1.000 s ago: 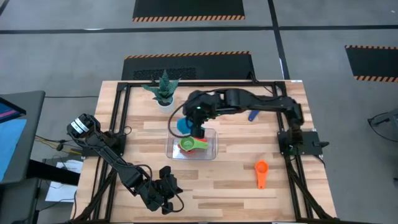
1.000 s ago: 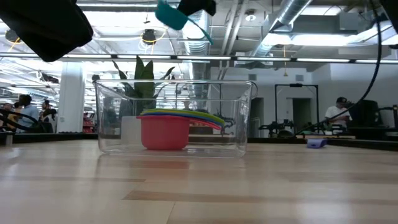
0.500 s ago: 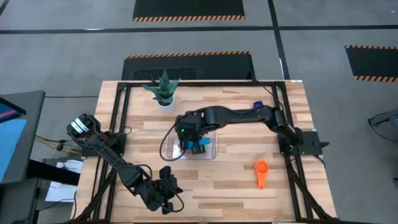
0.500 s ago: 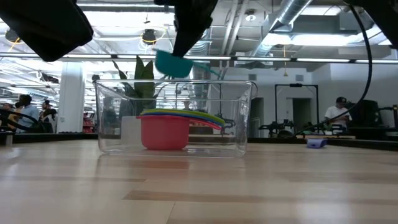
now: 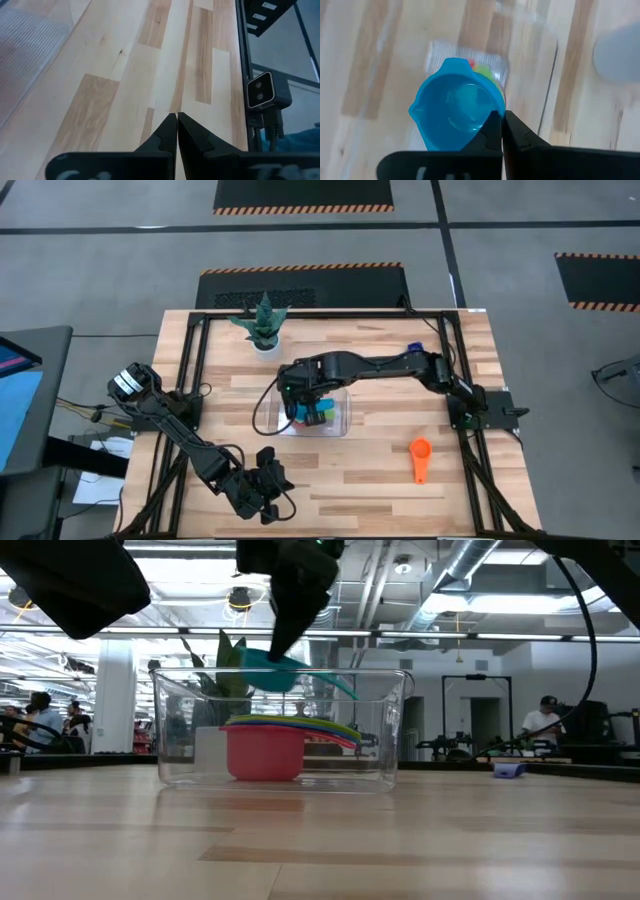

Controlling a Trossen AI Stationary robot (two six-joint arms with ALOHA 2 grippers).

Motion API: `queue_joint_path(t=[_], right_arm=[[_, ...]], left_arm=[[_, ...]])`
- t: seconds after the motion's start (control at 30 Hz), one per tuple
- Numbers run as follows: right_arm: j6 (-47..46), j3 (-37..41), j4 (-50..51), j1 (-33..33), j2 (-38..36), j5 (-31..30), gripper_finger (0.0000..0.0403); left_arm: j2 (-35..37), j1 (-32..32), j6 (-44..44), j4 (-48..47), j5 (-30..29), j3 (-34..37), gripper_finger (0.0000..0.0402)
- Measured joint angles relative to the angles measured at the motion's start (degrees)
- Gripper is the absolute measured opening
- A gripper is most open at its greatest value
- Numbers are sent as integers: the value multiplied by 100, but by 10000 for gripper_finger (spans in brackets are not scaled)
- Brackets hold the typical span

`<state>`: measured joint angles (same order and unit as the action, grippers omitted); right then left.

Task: Nest measuring cups in basket
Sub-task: Stack the light blue measuring cup into the green measuring cup

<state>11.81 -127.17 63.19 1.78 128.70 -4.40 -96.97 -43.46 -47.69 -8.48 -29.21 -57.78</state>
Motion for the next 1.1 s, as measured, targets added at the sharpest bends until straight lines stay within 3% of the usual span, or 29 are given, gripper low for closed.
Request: queue_joint_path(t=[0.63,1.1], right_arm=[[-617,9,-1,-89,10,-7,4],[-417,539,-302,5,3,-1,4]], left_arm=[[-2,2,-10,-3,-9,0,0],[-2,2,-10,-3,-9,0,0]])
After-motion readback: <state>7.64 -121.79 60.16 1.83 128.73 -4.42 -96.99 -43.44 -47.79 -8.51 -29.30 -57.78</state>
